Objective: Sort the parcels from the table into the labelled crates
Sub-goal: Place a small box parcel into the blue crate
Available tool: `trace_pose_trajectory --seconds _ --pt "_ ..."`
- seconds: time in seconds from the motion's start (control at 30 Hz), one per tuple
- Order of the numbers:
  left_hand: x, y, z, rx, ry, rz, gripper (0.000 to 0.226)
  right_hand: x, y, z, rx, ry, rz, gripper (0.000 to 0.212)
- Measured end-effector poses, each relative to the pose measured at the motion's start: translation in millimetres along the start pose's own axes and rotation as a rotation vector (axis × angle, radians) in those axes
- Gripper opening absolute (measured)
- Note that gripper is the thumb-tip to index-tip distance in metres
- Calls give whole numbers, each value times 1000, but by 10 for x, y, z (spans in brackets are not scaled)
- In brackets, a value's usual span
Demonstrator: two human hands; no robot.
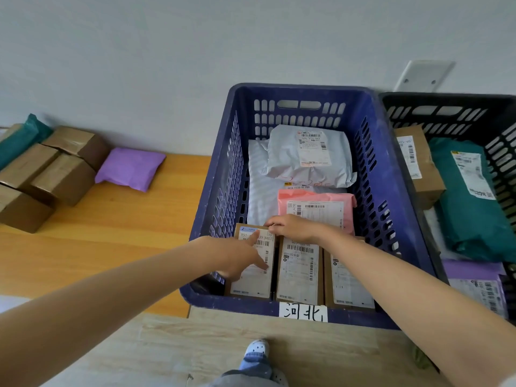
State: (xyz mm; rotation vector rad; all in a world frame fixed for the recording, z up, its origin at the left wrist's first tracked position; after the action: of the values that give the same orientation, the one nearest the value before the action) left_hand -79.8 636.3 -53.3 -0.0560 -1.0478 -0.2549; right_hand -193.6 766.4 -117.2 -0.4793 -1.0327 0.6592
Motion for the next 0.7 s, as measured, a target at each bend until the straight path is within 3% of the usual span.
trace_pose_trajectory --seconds 0.13,0.27,0.37,0.47,0.7 --pt "-1 15 -66 -28 10 -8 79 87 34 -97 165 144 91 47" --pt "25 -5 -57 -44 23 -38 72 147 61 -207 261 151 166 65" --pt "7 3 -55 -52 39 -28 75 159 65 -221 268 207 164 69" --pt "4 8 -75 -95 34 10 74 179 30 -236 425 223 172 76" --pt "100 98 -80 -158 12 82 70 272 -1 -342 717 302 281 69"
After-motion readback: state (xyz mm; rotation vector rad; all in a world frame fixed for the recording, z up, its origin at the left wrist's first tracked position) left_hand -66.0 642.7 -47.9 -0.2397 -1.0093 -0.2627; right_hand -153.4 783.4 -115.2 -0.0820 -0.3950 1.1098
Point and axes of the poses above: each hand's wrist, its own x-axis away from the middle knuckle, its own z-axis out of the back of the hand, y = z × x, the point moved 1 cm from there along -x, towards the middle knuckle, and after that the axes turned 6 degrees about -y, right-handed, at the moved point
